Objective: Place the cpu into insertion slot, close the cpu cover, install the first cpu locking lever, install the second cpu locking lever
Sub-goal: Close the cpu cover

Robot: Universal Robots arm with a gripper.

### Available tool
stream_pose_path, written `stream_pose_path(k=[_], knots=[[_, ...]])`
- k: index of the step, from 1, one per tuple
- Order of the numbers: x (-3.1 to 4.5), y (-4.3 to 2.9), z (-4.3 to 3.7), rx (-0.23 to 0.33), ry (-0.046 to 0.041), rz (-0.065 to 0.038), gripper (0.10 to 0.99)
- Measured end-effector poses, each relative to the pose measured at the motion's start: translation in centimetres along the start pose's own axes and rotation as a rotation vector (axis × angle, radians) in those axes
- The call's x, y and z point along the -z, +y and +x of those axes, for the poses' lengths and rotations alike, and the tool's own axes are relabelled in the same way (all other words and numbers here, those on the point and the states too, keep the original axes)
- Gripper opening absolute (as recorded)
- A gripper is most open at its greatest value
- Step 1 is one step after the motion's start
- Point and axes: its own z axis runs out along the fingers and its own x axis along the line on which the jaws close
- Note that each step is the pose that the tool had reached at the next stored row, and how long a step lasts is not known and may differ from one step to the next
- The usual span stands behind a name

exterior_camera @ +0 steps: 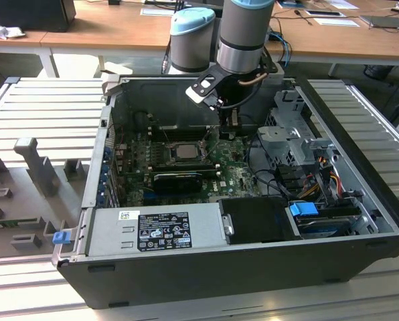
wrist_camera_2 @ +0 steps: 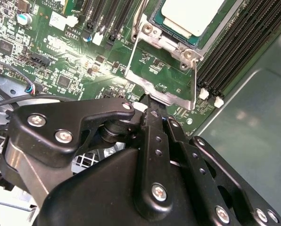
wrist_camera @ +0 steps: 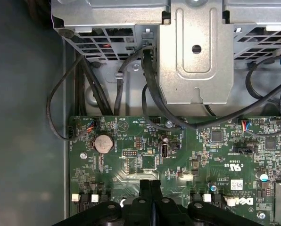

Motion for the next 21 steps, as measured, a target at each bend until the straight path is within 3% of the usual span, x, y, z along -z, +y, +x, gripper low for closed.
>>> stream_pose_path(k=[21], knots=[[-0.01, -0.47, 0.0, 0.0, 0.0, 0.0, 0.106]])
